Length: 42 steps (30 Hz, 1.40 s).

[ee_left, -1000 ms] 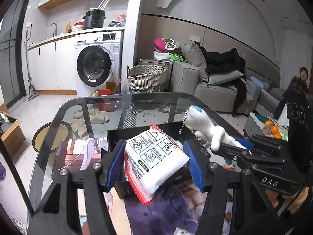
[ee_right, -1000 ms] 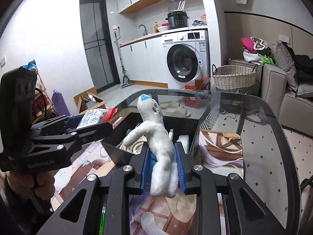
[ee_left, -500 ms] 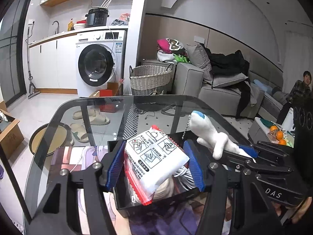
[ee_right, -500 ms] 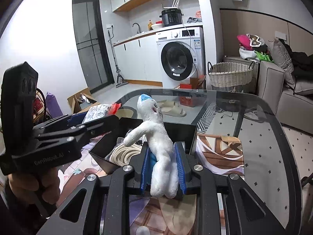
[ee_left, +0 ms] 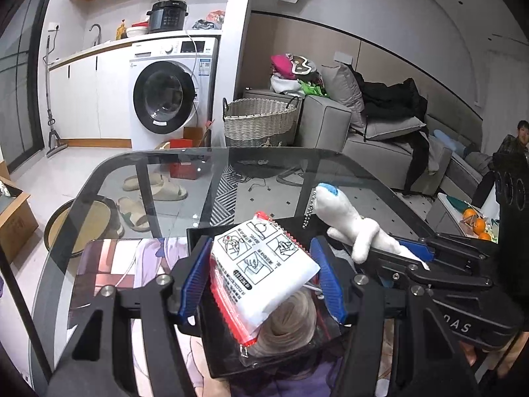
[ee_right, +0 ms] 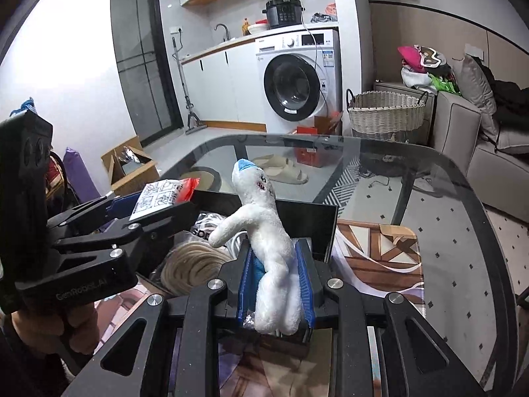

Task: Organize soft objects
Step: 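Carry the white packet and the plush doll over the black box, then lower the packet and doll into the black box and open both grippers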

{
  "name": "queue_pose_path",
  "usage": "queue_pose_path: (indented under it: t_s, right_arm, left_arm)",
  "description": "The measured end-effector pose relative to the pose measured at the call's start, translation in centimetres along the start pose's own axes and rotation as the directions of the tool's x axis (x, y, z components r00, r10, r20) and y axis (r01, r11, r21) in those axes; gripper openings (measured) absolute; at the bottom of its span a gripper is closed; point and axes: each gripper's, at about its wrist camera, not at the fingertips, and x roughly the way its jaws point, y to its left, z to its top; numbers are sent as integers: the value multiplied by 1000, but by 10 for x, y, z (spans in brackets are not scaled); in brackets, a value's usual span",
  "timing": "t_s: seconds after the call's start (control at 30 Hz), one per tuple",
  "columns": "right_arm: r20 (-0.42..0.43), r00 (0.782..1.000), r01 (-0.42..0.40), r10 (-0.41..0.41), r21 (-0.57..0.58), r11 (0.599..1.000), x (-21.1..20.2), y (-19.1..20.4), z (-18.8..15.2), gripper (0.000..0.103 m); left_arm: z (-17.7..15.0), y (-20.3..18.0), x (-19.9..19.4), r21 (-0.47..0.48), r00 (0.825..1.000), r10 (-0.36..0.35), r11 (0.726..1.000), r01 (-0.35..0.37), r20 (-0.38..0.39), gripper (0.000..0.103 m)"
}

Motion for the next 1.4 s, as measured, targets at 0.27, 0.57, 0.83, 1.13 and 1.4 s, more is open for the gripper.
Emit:
queue_pose_path:
  t_s: [0.27,0.57,0.83,1.13,1.4]
  right_arm:
    - [-54,998,36,-39,-49,998,23,7,-2,25]
    - [-65,996,55,-59,-63,996,30,5,0,26]
    - [-66,997,41,-49,-119,992,25,13,-4,39]
    - [-1,997,72,-72,-104,992,6,9,-8,49]
    - [10,997,75,-75,-29,997,-4,-9,-5,56]
  left_arm:
    - [-3,-4,9,29,1000,5,1000,-4,-18,60]
    - [-4,-7,15,26,1000,-3,1000,4,-31,60]
    - [-5,0,14,13,999,-1,1000,1,-32,60]
    - [-9,-5,20,52,999,-6,999,8,-51,60]
    - [-12,-16,30,106,997,24,994,-16,-75,61]
